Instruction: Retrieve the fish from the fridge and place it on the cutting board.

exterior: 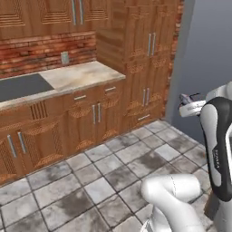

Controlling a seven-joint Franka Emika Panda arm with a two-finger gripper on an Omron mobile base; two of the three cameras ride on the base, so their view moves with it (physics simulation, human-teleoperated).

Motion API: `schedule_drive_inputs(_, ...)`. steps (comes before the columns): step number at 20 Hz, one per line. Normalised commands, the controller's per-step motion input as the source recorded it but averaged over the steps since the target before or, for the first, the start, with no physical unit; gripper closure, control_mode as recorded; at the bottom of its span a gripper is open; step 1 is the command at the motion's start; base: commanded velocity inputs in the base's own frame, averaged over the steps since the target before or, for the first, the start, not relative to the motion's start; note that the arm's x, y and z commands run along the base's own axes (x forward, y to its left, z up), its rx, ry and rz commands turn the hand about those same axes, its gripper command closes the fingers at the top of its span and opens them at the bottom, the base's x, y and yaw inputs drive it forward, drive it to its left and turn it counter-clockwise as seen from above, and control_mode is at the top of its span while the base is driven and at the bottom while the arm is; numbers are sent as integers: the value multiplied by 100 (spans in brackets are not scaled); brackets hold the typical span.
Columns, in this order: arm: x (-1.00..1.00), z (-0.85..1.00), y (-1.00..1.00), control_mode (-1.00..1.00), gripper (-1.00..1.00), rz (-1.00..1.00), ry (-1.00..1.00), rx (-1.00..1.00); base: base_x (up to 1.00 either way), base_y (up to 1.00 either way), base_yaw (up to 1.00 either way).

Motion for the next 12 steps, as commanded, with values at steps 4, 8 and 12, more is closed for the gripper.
schedule_drive_inputs(4, 0, 0, 0, 100, 100, 0, 0, 0, 0, 48, 88)
schedule_drive_inputs(8, 0, 0, 0, 100, 100, 0, 0, 0, 0, 60, 80)
schedule_drive_inputs(12, 0, 0, 0, 100, 100, 0, 0, 0, 0, 51, 88)
